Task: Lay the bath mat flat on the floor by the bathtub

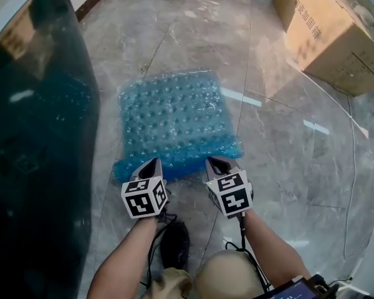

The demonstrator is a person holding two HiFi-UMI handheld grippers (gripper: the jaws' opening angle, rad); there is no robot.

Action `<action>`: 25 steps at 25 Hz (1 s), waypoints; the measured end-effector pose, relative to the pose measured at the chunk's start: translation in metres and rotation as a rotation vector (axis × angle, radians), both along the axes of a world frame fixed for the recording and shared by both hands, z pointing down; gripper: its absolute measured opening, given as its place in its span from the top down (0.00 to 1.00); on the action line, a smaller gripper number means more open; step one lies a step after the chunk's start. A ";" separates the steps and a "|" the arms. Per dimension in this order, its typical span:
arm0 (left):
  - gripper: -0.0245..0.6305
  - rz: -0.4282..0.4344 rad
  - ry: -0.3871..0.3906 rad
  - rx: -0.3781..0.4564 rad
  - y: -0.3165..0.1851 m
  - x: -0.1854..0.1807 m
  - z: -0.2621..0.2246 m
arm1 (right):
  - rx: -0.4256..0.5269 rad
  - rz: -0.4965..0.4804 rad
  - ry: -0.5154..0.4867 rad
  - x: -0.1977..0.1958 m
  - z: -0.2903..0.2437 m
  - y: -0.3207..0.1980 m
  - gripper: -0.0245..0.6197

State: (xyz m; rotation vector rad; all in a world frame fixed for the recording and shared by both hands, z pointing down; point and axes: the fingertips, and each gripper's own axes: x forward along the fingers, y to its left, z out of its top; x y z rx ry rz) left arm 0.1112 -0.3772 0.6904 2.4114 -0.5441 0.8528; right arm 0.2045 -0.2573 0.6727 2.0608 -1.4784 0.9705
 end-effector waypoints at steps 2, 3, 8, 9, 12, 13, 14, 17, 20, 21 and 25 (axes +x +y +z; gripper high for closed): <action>0.96 0.017 -0.002 0.001 0.011 -0.008 0.003 | 0.054 0.023 0.024 0.012 -0.017 -0.007 0.95; 0.96 0.020 -0.004 -0.004 0.017 -0.012 0.004 | 0.062 0.030 0.030 0.017 -0.020 -0.012 0.95; 0.96 0.069 -0.029 -0.024 0.045 -0.030 0.005 | -0.014 0.003 0.055 0.020 0.006 -0.020 0.95; 0.95 0.075 -0.029 -0.041 0.050 -0.033 0.004 | -0.032 0.000 0.066 0.018 0.012 -0.017 0.95; 0.95 0.021 0.018 -0.079 0.048 -0.037 -0.012 | -0.032 0.012 0.059 0.009 0.017 -0.007 0.95; 0.95 -0.002 0.039 -0.071 0.043 -0.036 -0.019 | -0.026 0.017 0.047 0.005 0.018 -0.002 0.95; 0.95 -0.014 0.050 -0.055 0.039 -0.034 -0.024 | -0.022 0.018 0.039 0.000 0.018 0.004 0.95; 0.95 -0.003 0.009 -0.012 0.029 -0.027 -0.023 | -0.020 -0.001 0.050 -0.015 0.018 0.022 0.95; 0.95 0.024 -0.080 0.011 0.026 -0.030 -0.006 | -0.010 -0.030 0.045 -0.028 0.016 0.039 0.95; 0.95 0.029 -0.107 0.011 0.027 -0.034 0.000 | -0.015 -0.050 0.032 -0.033 0.016 0.045 0.95; 0.95 0.035 -0.152 0.028 0.039 -0.048 0.010 | 0.004 -0.090 -0.020 -0.036 -0.005 0.052 0.95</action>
